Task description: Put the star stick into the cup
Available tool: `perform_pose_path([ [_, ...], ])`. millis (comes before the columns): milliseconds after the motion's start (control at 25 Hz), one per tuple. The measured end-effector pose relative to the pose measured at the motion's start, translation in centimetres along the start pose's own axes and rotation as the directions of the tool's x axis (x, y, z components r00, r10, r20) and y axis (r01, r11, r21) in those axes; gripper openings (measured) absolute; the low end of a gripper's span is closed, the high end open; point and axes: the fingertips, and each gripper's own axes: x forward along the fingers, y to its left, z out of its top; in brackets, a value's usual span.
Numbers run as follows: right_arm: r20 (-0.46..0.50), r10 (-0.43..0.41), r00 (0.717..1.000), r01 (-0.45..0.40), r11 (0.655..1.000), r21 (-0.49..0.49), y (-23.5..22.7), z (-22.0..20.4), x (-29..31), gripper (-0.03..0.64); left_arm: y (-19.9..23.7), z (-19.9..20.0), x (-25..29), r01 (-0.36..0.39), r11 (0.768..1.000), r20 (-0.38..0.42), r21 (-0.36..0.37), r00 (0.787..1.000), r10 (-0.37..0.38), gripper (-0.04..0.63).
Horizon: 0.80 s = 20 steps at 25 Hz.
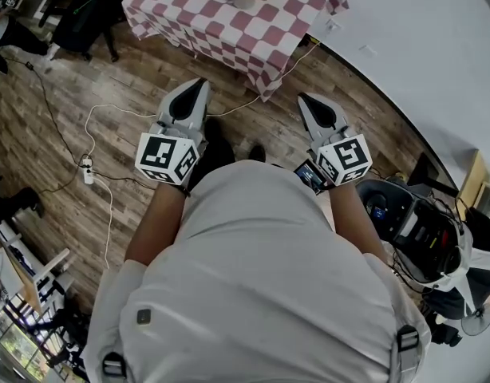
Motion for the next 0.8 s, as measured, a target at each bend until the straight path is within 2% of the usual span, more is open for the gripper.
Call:
perform_pose_path([
  [360,0.034,0.023,0.999,-0.022,1.0,-0.016,0.4,-0.6,-4.1,0.009,-4.0,-0.5,-1.5,-0.021,1.0,0.002,0.016,1.0,0.021,0.005],
  [800,0.058,0.045,0.997,-0.043,0.999,-0.025,0.7,0.0,-4.5,0.009,-4.8,-0.6,-2.5,-0.042,0.999,0.009,0.022,0.999,0.042,0.005],
])
